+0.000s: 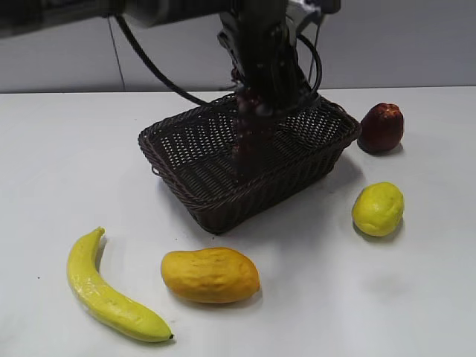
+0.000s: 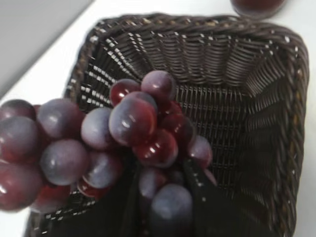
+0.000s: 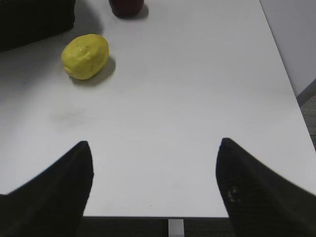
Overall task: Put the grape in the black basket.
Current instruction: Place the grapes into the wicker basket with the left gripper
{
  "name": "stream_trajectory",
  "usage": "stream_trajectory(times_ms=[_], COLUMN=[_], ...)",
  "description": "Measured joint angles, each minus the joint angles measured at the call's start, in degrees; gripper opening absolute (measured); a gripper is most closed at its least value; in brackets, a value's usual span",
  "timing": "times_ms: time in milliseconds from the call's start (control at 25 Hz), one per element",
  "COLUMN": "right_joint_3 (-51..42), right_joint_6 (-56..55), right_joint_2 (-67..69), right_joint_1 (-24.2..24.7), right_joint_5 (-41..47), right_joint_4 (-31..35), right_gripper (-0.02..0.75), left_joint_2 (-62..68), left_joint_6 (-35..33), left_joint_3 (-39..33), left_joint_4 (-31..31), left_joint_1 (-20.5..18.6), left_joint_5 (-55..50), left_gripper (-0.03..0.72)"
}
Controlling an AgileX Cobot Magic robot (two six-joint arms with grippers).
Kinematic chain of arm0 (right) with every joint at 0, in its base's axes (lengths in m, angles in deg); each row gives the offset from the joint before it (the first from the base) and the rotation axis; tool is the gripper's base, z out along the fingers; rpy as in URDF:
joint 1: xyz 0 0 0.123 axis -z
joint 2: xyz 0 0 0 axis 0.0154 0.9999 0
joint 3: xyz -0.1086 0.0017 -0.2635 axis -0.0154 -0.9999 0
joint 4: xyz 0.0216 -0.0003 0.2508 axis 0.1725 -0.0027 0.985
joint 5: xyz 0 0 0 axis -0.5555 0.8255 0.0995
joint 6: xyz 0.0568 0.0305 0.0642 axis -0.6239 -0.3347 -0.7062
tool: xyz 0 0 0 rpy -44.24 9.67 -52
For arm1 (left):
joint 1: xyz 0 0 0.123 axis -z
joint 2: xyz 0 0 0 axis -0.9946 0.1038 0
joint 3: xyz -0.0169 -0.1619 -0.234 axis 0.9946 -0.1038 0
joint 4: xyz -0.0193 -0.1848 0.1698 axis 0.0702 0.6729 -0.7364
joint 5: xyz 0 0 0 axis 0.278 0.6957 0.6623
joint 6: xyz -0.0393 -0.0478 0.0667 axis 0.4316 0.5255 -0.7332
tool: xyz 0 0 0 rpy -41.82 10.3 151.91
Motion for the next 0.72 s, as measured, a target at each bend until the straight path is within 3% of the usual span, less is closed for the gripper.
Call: stream_trajectory(times_ms=[480, 520, 720], right_joint_3=[0.0, 0.0, 0.0], right_joint_6=[0.0, 0.0, 0.0], right_joint_2=[0.0, 0.0, 0.0], right_joint_1=[0.0, 0.0, 0.0], right_joint_5=[0.0, 0.0, 0.0], right_joint_4=[0.0, 0.0, 0.0], right_gripper=[0.588, 0.588, 0.588], left_joint_2=[6.5, 6.5, 6.5], left_joint_6=[0.0, 0.0, 0.0], left_joint_3=[0.0, 0.0, 0.0], left_joint_4=[3.5, 4.0, 5.8], left_joint_1=[-1.2, -1.5, -2.7], left_joint_5=[-0.6, -0.6, -0.7], left_gripper=[0.194, 0.231, 0.599])
